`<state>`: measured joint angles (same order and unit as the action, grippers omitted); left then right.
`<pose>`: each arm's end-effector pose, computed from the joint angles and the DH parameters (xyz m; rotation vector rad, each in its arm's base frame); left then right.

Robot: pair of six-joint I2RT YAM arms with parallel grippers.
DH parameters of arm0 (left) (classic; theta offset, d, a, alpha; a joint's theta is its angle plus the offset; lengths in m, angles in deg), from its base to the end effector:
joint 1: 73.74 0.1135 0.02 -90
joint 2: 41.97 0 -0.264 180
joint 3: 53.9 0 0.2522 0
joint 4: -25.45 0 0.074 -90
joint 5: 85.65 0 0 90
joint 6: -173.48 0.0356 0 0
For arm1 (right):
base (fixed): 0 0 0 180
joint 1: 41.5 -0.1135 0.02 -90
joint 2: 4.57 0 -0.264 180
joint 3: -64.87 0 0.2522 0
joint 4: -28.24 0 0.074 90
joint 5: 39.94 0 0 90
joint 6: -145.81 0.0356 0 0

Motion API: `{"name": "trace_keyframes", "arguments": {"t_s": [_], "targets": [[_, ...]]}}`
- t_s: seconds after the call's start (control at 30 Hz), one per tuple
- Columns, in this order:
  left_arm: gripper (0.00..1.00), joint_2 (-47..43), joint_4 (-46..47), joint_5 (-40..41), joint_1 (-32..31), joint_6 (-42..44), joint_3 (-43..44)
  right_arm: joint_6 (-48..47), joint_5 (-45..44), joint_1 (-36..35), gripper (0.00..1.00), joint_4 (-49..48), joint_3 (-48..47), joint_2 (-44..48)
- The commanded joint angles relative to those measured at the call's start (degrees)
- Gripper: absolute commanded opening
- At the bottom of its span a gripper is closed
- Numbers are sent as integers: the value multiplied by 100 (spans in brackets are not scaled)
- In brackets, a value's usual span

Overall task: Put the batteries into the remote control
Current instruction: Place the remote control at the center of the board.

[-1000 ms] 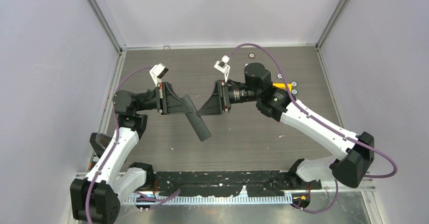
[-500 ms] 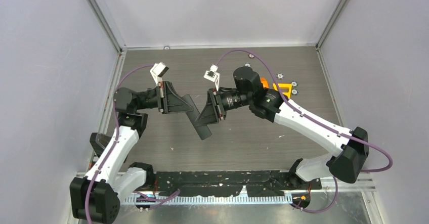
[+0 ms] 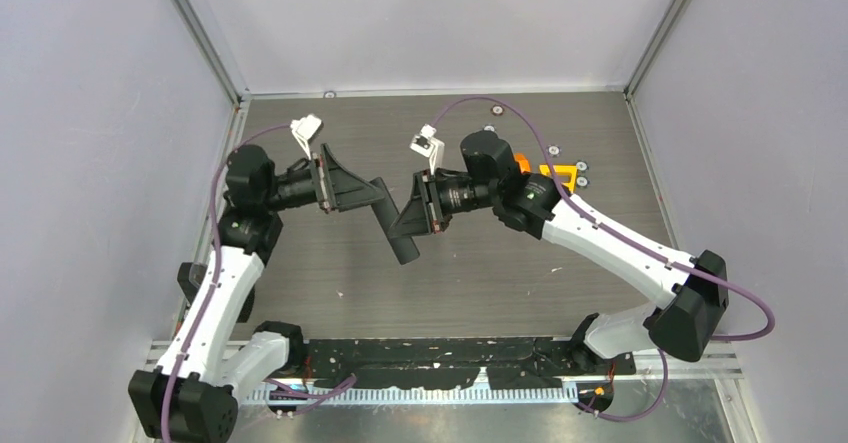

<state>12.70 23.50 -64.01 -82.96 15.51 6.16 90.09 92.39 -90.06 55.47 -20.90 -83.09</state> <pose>0.1974 -0.0656 0.3578 0.2151 1.9112 -1.8613 0.1885 0.2497 0.3698 -0.8374 2.0405 1.6045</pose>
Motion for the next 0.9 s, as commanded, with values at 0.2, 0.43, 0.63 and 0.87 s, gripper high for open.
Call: {"name": "trace_keyframes", "arguments": {"t_s": [0.2,0.43,0.63,0.87], "targets": [[100,-138,-5891,3848,104,3957,1452,-879,-3741,196,5,2496,-436,-179],[100,-627,-5818,4300,104,3963,1488,-906,-7092,189,5,2840,36,-697],[100,-1185,-5615,4554,104,4053,1594,-1107,-8137,183,5,3086,-285,-1960],[100,-1402,-5769,4709,104,4237,1715,-1365,-8548,189,5,3291,-758,-2971]]}}
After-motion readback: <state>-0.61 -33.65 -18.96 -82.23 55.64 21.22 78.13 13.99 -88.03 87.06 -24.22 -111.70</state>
